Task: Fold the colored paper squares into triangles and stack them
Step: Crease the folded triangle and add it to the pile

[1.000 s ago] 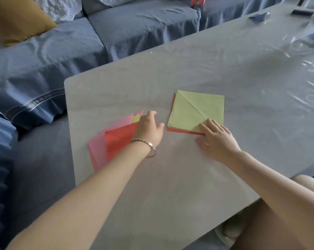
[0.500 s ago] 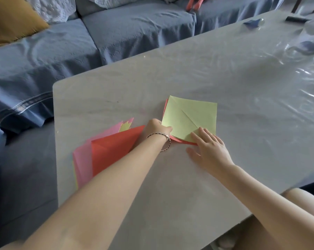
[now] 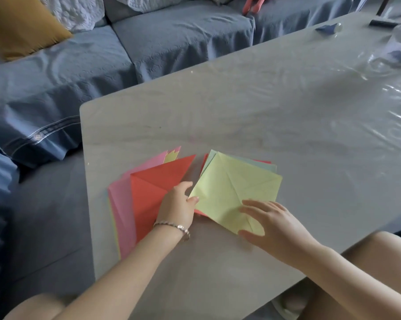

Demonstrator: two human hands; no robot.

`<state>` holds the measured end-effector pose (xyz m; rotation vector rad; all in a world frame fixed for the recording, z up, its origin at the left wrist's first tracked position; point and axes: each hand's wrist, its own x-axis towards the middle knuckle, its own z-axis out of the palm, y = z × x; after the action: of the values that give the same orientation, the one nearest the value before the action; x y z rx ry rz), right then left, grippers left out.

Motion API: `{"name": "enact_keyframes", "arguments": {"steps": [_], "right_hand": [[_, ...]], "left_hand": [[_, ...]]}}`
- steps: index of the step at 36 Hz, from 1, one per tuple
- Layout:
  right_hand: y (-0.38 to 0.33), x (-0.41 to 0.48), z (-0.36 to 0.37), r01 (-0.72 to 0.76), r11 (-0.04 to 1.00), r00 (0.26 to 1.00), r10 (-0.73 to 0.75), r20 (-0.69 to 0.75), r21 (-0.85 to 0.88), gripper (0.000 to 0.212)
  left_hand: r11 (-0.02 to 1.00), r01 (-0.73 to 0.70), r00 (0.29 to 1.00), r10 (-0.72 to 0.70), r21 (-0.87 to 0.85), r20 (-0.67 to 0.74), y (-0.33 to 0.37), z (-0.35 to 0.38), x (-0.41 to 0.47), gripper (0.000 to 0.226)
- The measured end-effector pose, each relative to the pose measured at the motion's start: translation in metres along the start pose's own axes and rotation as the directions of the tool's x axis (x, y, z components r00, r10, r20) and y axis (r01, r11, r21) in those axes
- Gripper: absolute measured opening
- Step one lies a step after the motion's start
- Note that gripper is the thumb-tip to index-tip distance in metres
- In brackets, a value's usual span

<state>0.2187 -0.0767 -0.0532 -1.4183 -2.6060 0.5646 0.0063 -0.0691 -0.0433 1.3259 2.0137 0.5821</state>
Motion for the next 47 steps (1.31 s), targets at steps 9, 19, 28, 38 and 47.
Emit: {"name": "enact_keyframes", "arguments": {"steps": [9, 19, 28, 38, 47], "right_hand": [[-0.013, -0.007, 0.021, 0.041, 0.990, 0.999, -0.039, 0.019, -0.138, 0.063], [-0.009, -0.015, 0.036, 0.084, 0.987, 0.989, -0.099, -0.108, -0.134, 0.059], [0.011, -0.021, 0.035, 0.337, 0.938, 0.913, -0.307, -0.270, 0.074, 0.017], [0.024, -0.024, 0.048, 0.383, 0.902, 0.916, -0.343, -0.208, 0.198, 0.020], [0.031, -0.023, 0.047, 0.288, 0.883, 0.957, -0.254, -0.139, 0.370, 0.038]], "left_hand": [[0.999, -0.012, 0.973, 0.021, 0.039, -0.230, -0.025, -0.007, -0.028, 0.017], [0.989, -0.106, 0.965, 0.077, -0.104, -0.251, -0.022, -0.001, -0.036, 0.021], [0.888, 0.222, 0.975, -0.199, -0.402, 0.098, -0.040, -0.009, -0.045, 0.015], [0.990, 0.042, 0.982, -0.065, 0.137, 0.175, -0.033, -0.013, -0.049, 0.021], [1.000, 0.028, 0.998, -0.027, -0.004, 0.058, -0.002, 0.000, 0.010, 0.034]]}}
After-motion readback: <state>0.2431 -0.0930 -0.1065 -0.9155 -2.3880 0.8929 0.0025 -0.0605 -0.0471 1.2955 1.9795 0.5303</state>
